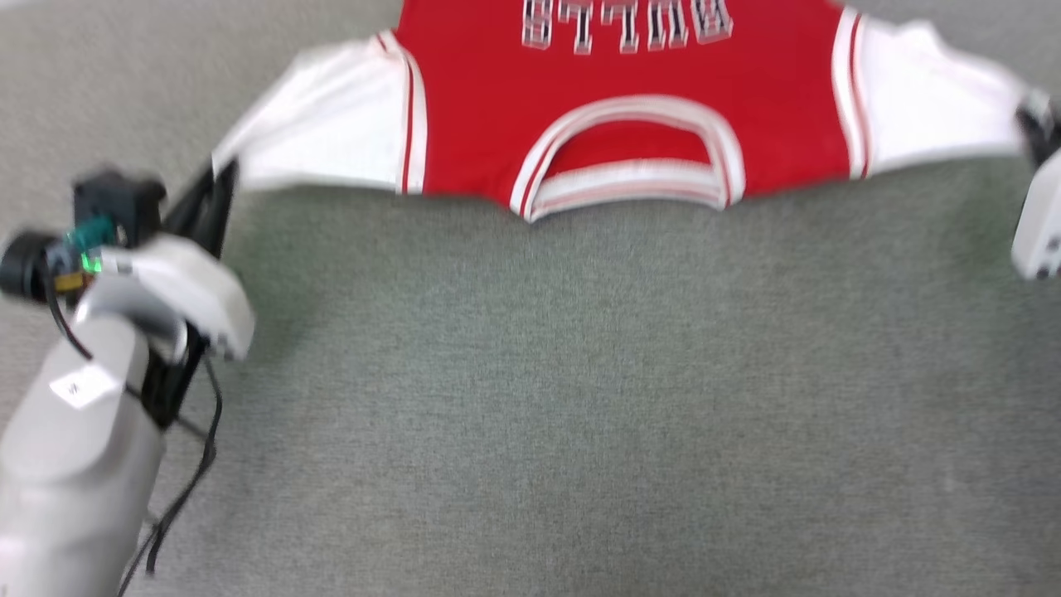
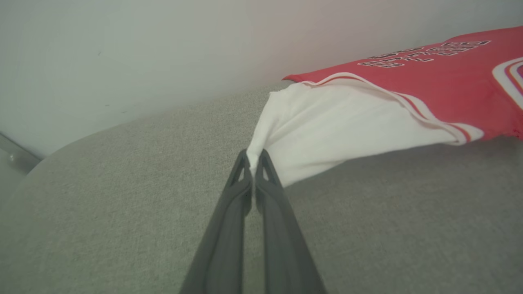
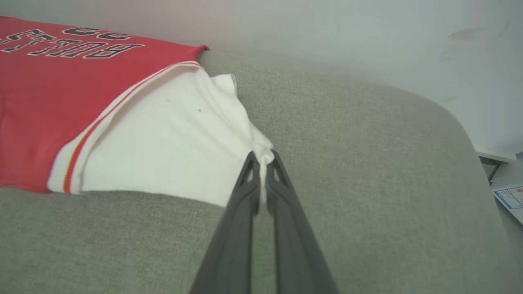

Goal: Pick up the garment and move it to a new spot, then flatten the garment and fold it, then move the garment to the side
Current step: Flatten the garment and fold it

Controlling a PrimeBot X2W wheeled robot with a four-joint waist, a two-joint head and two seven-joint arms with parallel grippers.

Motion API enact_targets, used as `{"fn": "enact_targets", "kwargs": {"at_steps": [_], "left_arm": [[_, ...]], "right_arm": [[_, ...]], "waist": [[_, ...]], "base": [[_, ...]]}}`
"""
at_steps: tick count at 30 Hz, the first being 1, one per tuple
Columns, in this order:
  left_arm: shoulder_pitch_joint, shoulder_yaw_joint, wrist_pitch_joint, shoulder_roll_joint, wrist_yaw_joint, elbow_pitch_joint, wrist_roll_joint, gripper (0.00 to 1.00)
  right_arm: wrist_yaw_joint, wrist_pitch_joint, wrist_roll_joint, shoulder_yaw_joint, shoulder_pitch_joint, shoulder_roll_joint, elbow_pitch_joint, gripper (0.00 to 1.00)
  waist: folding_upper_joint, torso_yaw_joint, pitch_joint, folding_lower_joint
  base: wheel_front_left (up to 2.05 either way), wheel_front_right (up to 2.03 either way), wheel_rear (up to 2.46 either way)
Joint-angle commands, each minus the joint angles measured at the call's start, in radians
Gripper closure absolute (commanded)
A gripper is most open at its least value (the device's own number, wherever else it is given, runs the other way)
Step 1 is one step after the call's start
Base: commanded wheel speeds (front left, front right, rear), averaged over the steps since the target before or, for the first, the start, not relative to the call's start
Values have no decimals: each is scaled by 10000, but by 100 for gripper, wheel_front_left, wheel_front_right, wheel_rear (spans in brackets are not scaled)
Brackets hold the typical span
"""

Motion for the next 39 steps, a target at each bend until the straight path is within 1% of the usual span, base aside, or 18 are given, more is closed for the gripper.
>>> {"fn": "enact_targets", "kwargs": {"at_steps": [1, 4, 5, 6, 8, 12, 16, 22, 26, 29, 33, 37, 38, 39], "left_arm": [[790, -22, 194, 314, 5, -122, -97, 100], [1849, -123, 602, 697, 0, -460, -201, 100], [2202, -169, 749, 774, -5, -574, -281, 100], [2202, -169, 749, 774, -5, -574, -281, 100], [2912, -202, 1041, 956, -5, -941, -433, 100], [4374, -263, 1701, 1320, 138, -1803, -737, 100], [5743, -198, 2404, 1699, 272, -2864, -1216, 100], [7674, -177, 3207, 2133, 698, -4461, -1780, 100], [8433, -199, 3377, 2224, 899, -5219, -1990, 100], [8692, -301, 3481, 2128, 893, -5498, -2101, 100], [8731, -317, 3355, 1954, 918, -5757, -2212, 100], [8673, -198, 3166, 1911, 921, -6114, -2364, 100], [8678, -204, 3183, 1918, 895, -6270, -2404, 100], [8694, -218, 3239, 1920, 869, -6439, -2433, 100]], "right_arm": [[-22, 253, 289, 16, 824, -244, -154, 100], [-24, 624, 693, -59, 1777, -436, -459, 100], [-24, 715, 833, -111, 2115, -451, -536, 100], [-24, 715, 833, -111, 2115, -451, -536, 100], [-24, 921, 1063, -264, 2799, -480, -695, 100], [-24, 1294, 1342, -318, 4167, -485, -1103, 100], [-22, 1724, 1661, -615, 5298, -361, -1548, 100], [-22, 2775, 2145, -1355, 6791, -221, -2031, 100], [-22, 3156, 2298, -1837, 7636, 31, -2359, 100], [-21, 3203, 2294, -2030, 8006, 160, -2622, 100], [-21, 3182, 2147, -1853, 8266, 51, -2934, 100], [-19, 3117, 2386, -1711, 8134, 0, -3272, 100], [-19, 3130, 2435, -1665, 8057, -76, -3404, 59], [-16, 3165, 2466, -1561, 7991, -176, -3582, 0]], "waist": [[0, -43, -1008, 2], [0, -82, -1522, 2], [0, -91, -1710, 2], [0, -91, -1710, 2], [0, -114, -2027, 2], [0, -180, -2544, 2], [0, -310, -2865, 2], [0, -410, -3146, 2], [0, -401, -3202, 2], [0, -410, -3167, 2], [0, -406, -3108, 2], [0, -376, -2990, 2], [0, -360, -2932, 2], [0, -335, -2862, 2]], "base": [[0, 0, 0], [0, 0, 0], [0, 0, 0], [0, 0, 0], [0, 0, 0], [0, 0, 0], [0, 0, 0], [0, 0, 0], [0, 0, 0], [0, 0, 0], [0, 0, 0], [0, 0, 0], [0, 0, 0], [0, 0, 0]]}}
